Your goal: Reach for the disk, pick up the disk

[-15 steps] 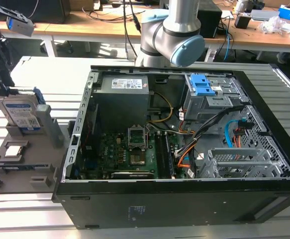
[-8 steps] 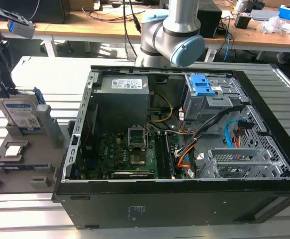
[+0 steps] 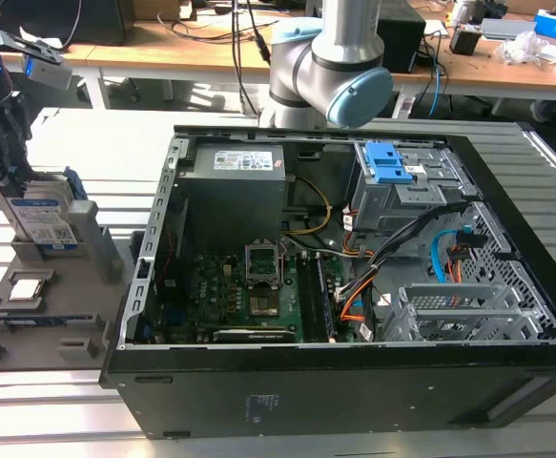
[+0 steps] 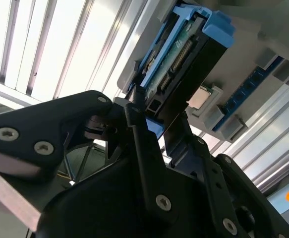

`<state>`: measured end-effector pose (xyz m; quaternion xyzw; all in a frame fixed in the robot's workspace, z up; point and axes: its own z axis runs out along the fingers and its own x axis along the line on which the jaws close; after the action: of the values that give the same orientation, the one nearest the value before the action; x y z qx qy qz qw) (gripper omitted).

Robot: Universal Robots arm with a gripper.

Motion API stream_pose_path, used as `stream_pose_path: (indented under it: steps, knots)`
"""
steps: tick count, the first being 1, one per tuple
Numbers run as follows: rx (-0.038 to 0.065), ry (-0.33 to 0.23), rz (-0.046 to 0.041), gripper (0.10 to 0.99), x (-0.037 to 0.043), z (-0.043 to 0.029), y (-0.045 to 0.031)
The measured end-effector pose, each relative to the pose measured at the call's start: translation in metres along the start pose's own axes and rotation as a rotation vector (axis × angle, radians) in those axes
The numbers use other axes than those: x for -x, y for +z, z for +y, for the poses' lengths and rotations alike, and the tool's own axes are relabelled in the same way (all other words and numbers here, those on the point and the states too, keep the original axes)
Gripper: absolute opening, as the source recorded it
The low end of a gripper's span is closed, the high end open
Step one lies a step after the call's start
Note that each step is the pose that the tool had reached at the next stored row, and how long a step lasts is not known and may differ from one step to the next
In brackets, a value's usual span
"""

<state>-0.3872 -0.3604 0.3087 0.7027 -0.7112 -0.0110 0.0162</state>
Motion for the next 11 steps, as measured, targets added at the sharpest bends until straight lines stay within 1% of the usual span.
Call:
stream_pose_path:
  steps: [2, 7, 11]
  knots:
    - [0.000, 0.000, 0.0000, 0.427, 0.0000, -0.0002, 0.0054]
    - [0.000, 0.000, 0.0001, 0.427, 0.0001, -0.0006, 0.0161]
    - [-0.001, 0.000, 0.0004, 0.427, 0.0001, -0.0006, 0.0162]
